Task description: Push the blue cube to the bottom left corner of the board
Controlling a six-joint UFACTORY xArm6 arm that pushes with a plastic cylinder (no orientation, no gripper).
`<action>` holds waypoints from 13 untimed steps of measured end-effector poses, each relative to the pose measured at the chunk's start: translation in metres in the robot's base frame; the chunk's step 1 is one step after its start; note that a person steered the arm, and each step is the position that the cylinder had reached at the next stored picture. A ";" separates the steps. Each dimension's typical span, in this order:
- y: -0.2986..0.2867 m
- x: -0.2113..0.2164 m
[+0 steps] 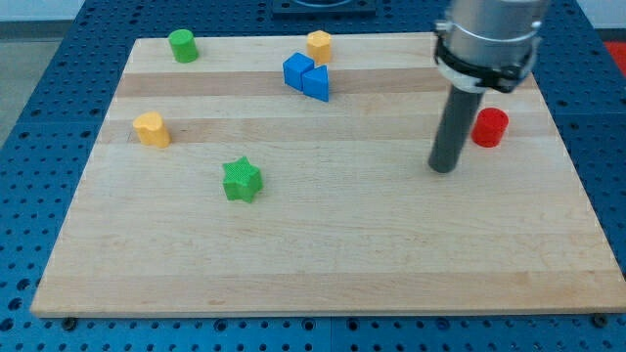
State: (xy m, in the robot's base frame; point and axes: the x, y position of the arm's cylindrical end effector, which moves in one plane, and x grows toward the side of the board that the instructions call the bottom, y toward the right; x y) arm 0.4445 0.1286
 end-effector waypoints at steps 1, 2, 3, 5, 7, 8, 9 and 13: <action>-0.016 -0.023; -0.022 -0.052; -0.022 -0.089; -0.025 -0.157; -0.076 -0.181; -0.112 -0.181; -0.139 -0.181; -0.227 -0.125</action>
State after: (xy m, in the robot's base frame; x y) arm 0.3197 -0.0980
